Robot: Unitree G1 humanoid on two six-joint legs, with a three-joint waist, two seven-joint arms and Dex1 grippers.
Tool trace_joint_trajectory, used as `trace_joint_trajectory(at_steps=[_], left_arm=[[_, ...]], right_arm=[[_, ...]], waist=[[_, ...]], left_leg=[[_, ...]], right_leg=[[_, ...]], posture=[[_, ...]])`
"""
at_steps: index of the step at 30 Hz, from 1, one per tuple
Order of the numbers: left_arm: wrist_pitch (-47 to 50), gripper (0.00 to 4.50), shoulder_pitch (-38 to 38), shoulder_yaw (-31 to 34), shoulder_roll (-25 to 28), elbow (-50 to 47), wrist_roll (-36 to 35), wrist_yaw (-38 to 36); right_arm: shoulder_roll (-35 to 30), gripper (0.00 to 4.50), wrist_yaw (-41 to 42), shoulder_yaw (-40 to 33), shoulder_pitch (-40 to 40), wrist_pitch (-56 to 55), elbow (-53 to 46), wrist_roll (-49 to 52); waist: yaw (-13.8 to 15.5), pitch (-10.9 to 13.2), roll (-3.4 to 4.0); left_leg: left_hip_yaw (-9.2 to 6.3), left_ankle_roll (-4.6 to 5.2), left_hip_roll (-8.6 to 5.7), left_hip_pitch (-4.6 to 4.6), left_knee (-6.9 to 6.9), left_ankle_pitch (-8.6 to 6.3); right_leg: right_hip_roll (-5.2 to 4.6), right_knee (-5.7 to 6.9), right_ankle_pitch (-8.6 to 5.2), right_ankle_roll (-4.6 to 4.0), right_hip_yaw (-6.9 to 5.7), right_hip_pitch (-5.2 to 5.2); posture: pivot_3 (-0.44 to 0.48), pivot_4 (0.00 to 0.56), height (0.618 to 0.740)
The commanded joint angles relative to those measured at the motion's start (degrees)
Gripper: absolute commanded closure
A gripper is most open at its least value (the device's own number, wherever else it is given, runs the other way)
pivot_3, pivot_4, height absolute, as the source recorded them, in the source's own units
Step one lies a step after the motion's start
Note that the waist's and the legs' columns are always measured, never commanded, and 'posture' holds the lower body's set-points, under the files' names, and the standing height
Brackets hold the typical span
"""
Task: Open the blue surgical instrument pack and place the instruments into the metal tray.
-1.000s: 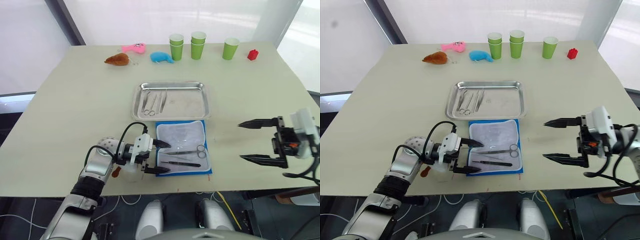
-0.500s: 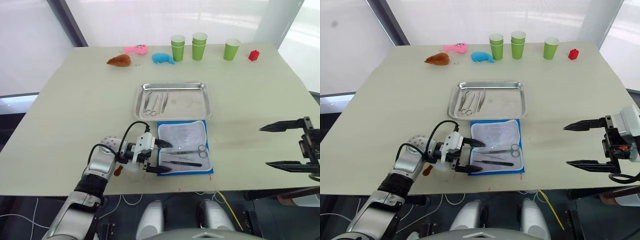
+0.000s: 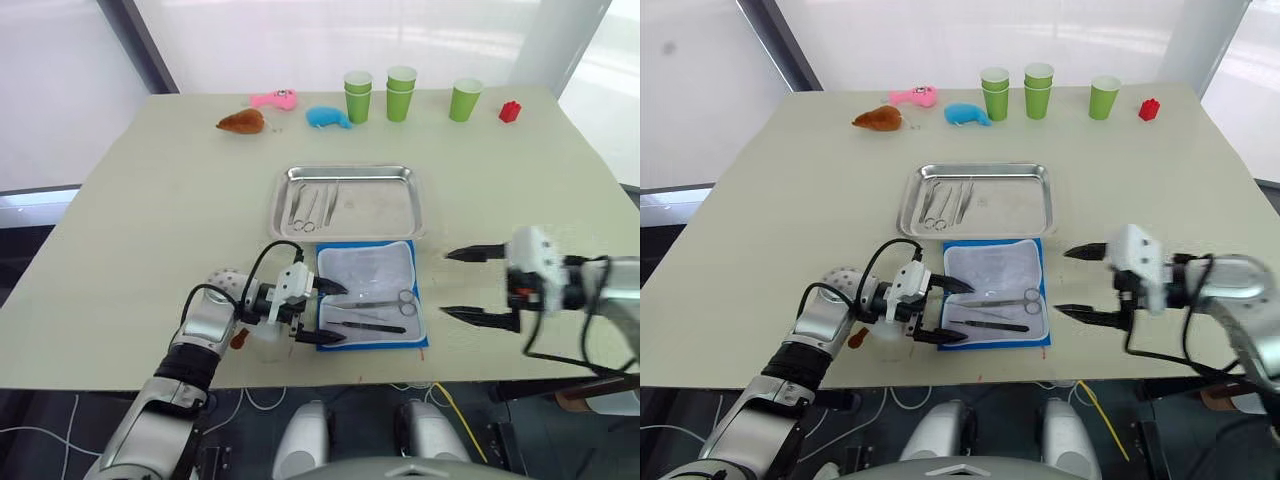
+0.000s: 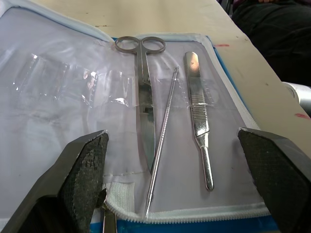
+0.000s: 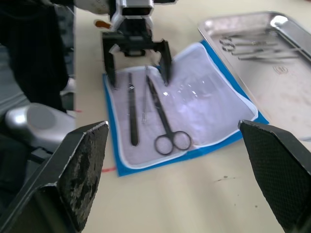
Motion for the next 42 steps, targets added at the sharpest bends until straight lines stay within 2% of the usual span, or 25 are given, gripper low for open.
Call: trace_joint_trajectory(at_steps=[1, 10, 21, 24, 27, 28, 31, 32, 42], left_arm=[[1.81, 0.04, 2.59, -5.21, -0.56, 5.53, 4.15, -0.60], [1.80, 0.04, 2.20, -5.23, -0.48, 5.80, 4.12, -0.35], [2.37, 0.04, 2.43, -5.06, -0.65, 5.10, 3.77, 0.26], [2.44, 0.00, 2.38, -5.00, -0.71, 5.03, 3.71, 0.46], [2.30, 0.00, 2.43, -4.97, -0.73, 5.18, 3.72, 0.65], [2.25, 0.00, 2.48, -4.95, -0.72, 5.20, 3.72, 0.71], [2.14, 0.00, 2.66, -4.99, -0.73, 5.18, 3.72, 0.78], [2.10, 0.00, 2.69, -5.00, -0.73, 5.19, 3.73, 0.77], [1.88, 0.00, 3.03, -5.26, -1.37, 5.08, 3.76, 1.19]], right_arm=[[2.33, 0.00, -2.30, 5.20, -5.34, -1.69, 4.19, -6.53], [10.30, 0.00, 0.04, 14.77, -13.44, -6.60, 15.71, -13.79], [13.24, 0.00, 2.78, 19.25, -15.55, -7.27, 21.19, -19.11], [12.54, 0.83, 4.28, 20.59, -15.10, -6.10, 21.48, -20.29], [12.39, 2.42, 5.16, 21.00, -14.80, -4.40, 20.97, -20.40], [12.44, 2.78, 5.30, 21.06, -14.69, -4.01, 20.65, -20.37], [12.59, 4.29, 5.51, 21.12, -14.42, -3.01, 19.52, -20.34], [12.60, 4.47, 5.53, 21.14, -14.40, -2.79, 19.25, -20.37], [14.22, 4.47, 5.17, 21.54, -16.66, 3.14, 11.33, -19.80]], waist=[[0.04, -0.04, 0.06], [0.22, -0.11, 0.15], [0.19, -0.15, 0.21], [0.18, -0.19, 0.22], [0.15, -0.28, 0.21], [0.15, -0.30, 0.21], [0.13, -0.34, 0.19], [0.13, -0.37, 0.20], [0.16, -0.38, 0.21]], left_leg=[[0.01, 0.00, 0.00, 0.00, 0.01, 0.00], [-0.19, 0.01, -0.14, -0.16, 0.06, 0.01], [-0.32, 0.02, -0.19, -0.24, 0.15, 0.01], [-0.36, 0.02, -0.20, -0.27, 0.15, 0.01], [-0.38, 0.02, -0.20, -0.27, 0.15, 0.01], [-0.38, 0.02, -0.20, -0.26, 0.15, 0.01], [-0.39, 0.02, -0.20, -0.27, 0.15, 0.01], [-0.39, 0.02, -0.20, -0.26, 0.15, 0.01], [-0.41, 0.02, -0.21, -0.28, 0.15, 0.01]], right_leg=[[0.00, 0.00, 0.00, -0.01, 0.01, 0.00], [0.02, 0.00, 0.04, 0.05, 0.03, -0.01], [0.03, 0.02, 0.05, 0.06, -0.02, -0.01], [0.02, 0.01, 0.05, 0.06, -0.05, -0.01], [0.02, 0.02, 0.05, 0.06, -0.06, -0.01], [0.02, 0.02, 0.05, 0.06, -0.06, -0.01], [0.02, 0.02, 0.05, 0.06, -0.07, -0.01], [0.02, 0.02, 0.05, 0.06, -0.07, -0.01], [0.02, 0.01, 0.05, 0.06, -0.10, -0.01]], posture=[[0.000, 0.150, 0.740], [0.000, 0.150, 0.740], [0.000, 0.150, 0.740], [0.000, 0.150, 0.740], [0.000, 0.150, 0.740], [0.000, 0.150, 0.740], [0.000, 0.150, 0.740], [0.000, 0.150, 0.740], [0.000, 0.150, 0.740]])
